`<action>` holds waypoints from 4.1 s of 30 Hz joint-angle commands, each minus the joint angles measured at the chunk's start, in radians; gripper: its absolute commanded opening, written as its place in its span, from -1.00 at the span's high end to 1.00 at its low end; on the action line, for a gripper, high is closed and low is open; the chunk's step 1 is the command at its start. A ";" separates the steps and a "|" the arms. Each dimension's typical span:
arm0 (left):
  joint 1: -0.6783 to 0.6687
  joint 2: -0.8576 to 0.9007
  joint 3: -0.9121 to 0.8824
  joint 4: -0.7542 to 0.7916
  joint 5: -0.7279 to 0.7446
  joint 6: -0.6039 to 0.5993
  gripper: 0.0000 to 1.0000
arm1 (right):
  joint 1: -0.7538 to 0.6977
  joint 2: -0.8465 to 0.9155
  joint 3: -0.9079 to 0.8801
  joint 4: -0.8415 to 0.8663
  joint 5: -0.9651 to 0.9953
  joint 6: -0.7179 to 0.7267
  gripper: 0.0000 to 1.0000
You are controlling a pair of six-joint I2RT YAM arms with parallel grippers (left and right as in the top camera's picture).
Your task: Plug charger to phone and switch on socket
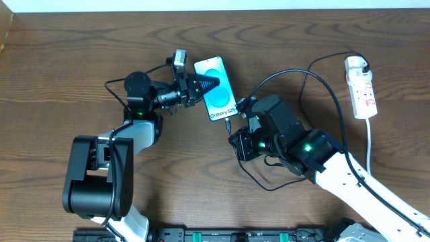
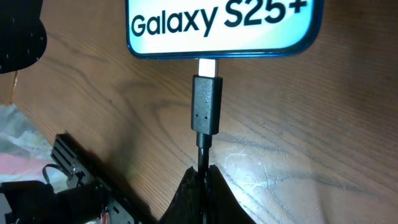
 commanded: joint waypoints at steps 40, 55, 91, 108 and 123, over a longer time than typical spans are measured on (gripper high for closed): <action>0.001 -0.006 0.010 0.012 0.052 -0.001 0.85 | 0.009 -0.003 -0.002 0.056 0.058 -0.058 0.98; 0.001 -0.006 0.010 0.012 0.051 -0.001 0.86 | -0.009 -0.045 0.037 0.021 0.093 -0.206 0.35; 0.001 -0.006 0.010 0.012 -0.146 -0.074 0.85 | 0.003 0.087 0.122 -0.033 0.256 -0.226 0.55; 0.001 -0.006 0.010 0.012 -0.132 -0.074 0.85 | 0.005 0.098 0.122 0.033 0.235 -0.209 0.72; 0.001 -0.006 0.010 0.012 -0.132 -0.073 0.85 | 0.022 0.127 0.122 0.006 0.230 -0.207 0.98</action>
